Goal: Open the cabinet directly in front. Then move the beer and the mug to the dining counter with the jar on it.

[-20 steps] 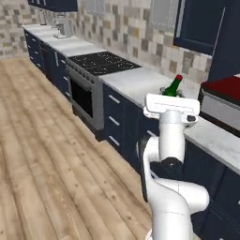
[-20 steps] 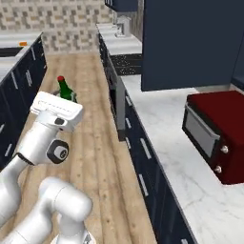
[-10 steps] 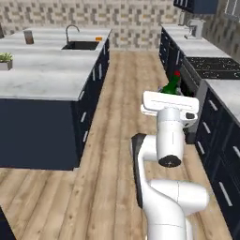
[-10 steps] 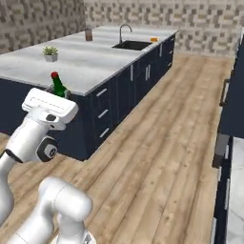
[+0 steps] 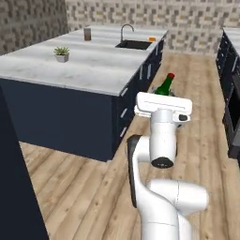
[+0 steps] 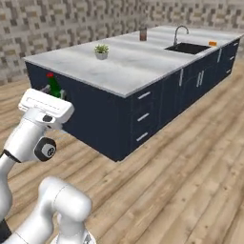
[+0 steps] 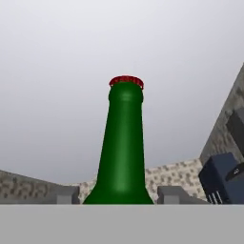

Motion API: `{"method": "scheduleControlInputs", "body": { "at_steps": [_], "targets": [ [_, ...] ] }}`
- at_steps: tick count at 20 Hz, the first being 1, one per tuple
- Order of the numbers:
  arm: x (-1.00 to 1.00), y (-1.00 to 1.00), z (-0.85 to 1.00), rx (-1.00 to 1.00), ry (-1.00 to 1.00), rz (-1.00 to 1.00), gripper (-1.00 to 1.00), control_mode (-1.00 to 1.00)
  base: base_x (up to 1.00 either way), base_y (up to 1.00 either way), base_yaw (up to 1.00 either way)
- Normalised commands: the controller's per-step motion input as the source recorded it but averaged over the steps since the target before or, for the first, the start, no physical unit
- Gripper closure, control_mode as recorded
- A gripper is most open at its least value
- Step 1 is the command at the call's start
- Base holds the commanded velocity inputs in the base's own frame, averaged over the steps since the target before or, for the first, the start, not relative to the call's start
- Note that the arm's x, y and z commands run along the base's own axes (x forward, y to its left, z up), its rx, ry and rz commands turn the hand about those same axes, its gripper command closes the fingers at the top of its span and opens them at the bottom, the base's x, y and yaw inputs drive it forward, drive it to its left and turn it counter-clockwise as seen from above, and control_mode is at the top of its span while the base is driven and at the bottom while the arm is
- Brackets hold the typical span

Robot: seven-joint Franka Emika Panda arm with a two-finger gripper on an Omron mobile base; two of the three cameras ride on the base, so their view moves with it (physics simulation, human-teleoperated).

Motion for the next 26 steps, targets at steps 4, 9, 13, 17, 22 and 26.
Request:
{"method": "scheduleControlInputs", "body": {
  "at_steps": [4,9,13,17,22,26],
  "targets": [
    [0.00,0.00,0.00,0.00,0.00,0.00,1.00,1.00,0.73,-0.12,0.78],
    [0.00,0.00,0.00,0.00,0.00,0.00,1.00,1.00,0.64,-0.56,0.61],
    [0.00,0.00,0.00,0.00,0.00,0.00,1.00,1.00,0.84,-0.29,0.67],
    [0.00,0.00,0.00,0.00,0.00,0.00,1.00,1.00,0.90,-0.13,0.70],
    [0.00,0.00,0.00,0.00,0.00,0.00,1.00,1.00,1.00,-0.02,0.63],
    [0.00,0.00,0.00,0.00,0.00,0.00,1.00,1.00,1.00,-0.52,0.43]
  ]
}}
